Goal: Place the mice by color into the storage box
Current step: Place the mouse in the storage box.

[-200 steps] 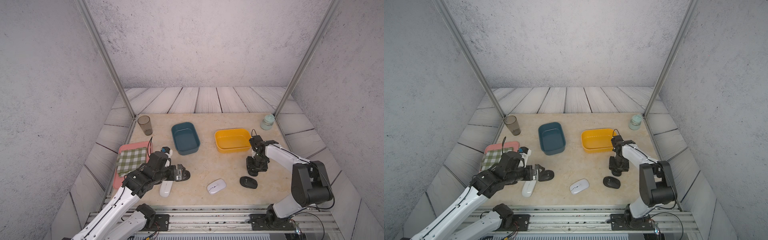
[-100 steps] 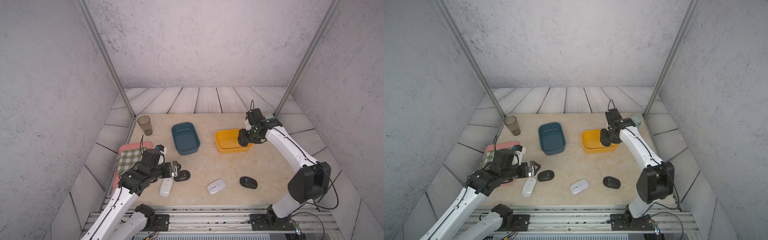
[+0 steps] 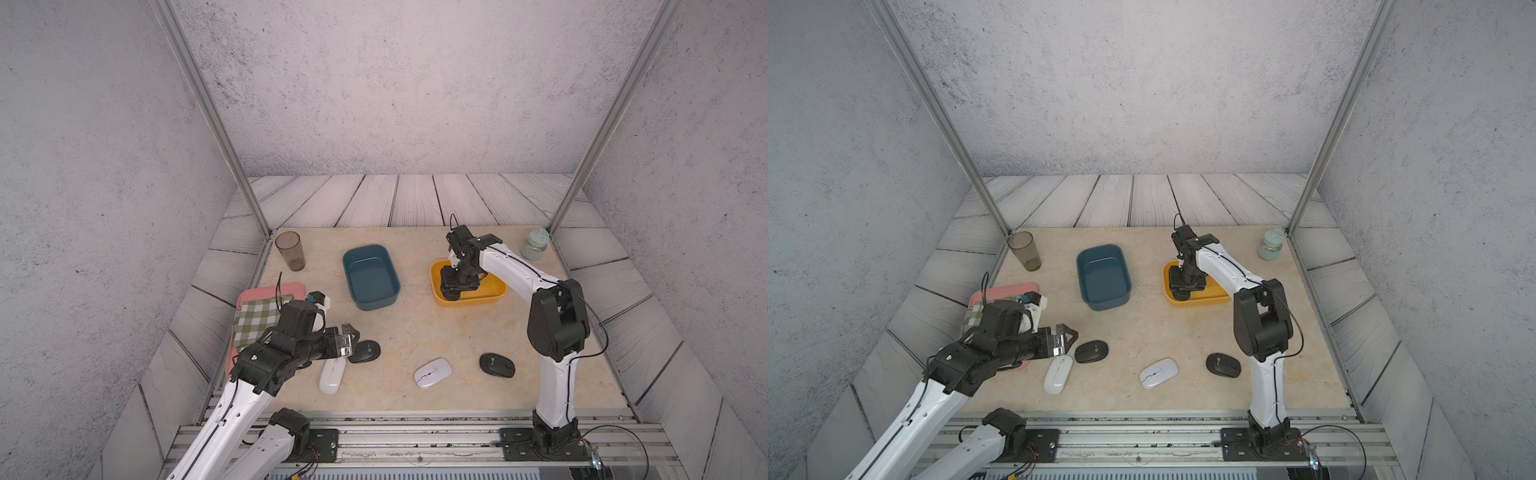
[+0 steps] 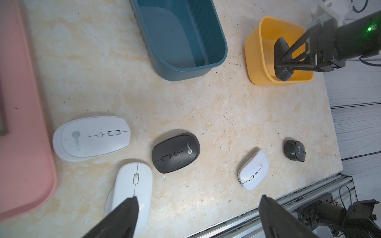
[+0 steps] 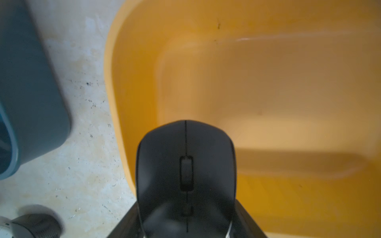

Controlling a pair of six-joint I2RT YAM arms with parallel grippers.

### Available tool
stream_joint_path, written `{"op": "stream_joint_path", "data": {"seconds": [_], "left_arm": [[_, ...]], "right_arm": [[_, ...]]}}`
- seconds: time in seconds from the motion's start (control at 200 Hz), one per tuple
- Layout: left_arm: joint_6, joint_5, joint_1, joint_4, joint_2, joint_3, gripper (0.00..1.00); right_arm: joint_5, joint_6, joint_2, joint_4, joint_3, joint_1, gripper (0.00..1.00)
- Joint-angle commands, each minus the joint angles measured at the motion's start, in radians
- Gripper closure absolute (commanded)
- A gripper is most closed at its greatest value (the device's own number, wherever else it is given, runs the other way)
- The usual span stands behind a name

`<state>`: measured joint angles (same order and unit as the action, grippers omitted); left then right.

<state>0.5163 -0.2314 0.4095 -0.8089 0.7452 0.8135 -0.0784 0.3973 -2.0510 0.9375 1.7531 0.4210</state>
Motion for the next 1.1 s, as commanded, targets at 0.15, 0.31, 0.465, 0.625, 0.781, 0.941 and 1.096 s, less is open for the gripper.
{"op": "stream_joint_path", "data": {"seconds": [0.15,0.31,0.465,0.625,0.781,0.941,1.096], "left_arm": [[0.006,-0.006,-0.009,0.003,0.031,0.002,0.02],[0.037,-0.028,-0.009,0.026,0.040,-0.016,0.02],[0.082,-0.059,-0.009,0.052,0.039,-0.032,0.02],[0.102,-0.060,-0.009,0.056,0.027,-0.042,0.02],[0.123,-0.068,-0.014,0.062,0.029,-0.047,0.02],[0.221,-0.153,-0.045,0.127,0.058,-0.088,0.02],[0.435,-0.221,-0.047,0.271,0.067,-0.169,0.02]], "right_arm": [[-0.010,0.041,-0.104,-0.022,0.019,0.005,0.52],[-0.030,0.043,-0.124,-0.038,0.007,0.005,0.42],[-0.065,0.032,-0.100,-0.060,-0.025,0.006,0.25],[-0.072,0.019,-0.038,-0.061,-0.052,0.005,0.15],[-0.061,0.007,0.067,-0.068,-0.083,0.005,0.11],[-0.067,-0.031,0.191,-0.070,-0.115,0.005,0.09],[-0.074,-0.065,0.302,-0.064,-0.181,0.007,0.08]]}}
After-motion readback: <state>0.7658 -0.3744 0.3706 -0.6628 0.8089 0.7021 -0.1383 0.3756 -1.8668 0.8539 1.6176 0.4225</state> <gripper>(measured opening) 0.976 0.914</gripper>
